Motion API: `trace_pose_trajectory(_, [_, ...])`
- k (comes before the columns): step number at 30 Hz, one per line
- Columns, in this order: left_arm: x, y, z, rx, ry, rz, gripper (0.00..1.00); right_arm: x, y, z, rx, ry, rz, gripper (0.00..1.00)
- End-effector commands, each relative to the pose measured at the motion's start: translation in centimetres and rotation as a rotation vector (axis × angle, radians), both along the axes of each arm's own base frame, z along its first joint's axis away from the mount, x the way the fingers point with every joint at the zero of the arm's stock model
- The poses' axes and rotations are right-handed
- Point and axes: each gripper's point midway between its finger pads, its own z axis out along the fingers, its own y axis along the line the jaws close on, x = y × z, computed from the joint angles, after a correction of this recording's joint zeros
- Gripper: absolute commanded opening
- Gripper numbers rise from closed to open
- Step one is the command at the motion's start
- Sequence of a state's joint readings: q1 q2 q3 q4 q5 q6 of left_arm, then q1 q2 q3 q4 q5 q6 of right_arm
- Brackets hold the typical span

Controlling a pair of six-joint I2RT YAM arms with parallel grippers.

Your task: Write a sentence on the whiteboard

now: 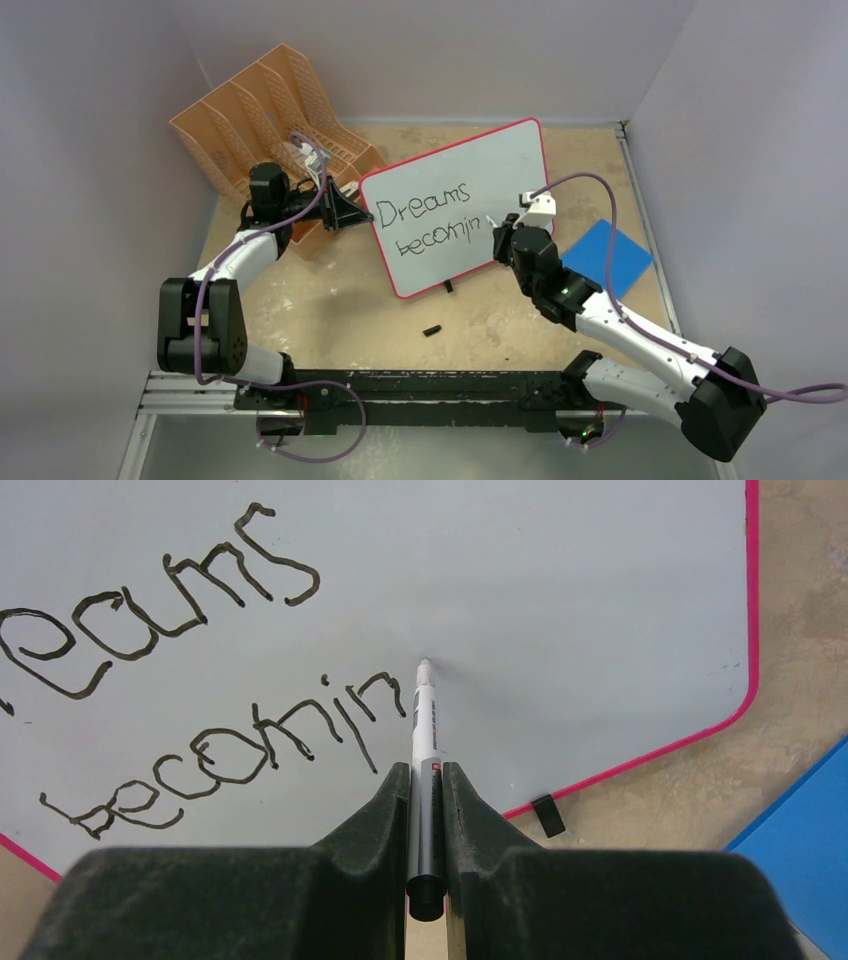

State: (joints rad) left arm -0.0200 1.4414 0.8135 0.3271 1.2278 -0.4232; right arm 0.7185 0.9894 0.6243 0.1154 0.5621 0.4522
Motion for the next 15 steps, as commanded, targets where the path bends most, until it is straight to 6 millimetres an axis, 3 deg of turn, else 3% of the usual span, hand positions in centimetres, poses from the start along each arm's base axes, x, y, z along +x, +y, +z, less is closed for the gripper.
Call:
trace_pose_trajectory(1, [0.82, 0.25, 1.41, 0.009, -0.096, 0.002, 0.00, 0.56, -0.14, 0.87, 0.015, -0.037, -0.017, 0.00])
trace_pose_trajectory(15, [0.80, 0.22, 1.46, 0.009, -0.098, 0.001, 0.00, 0.98, -0.04, 1.14, 0.008, -0.042, -0.016, 0.00])
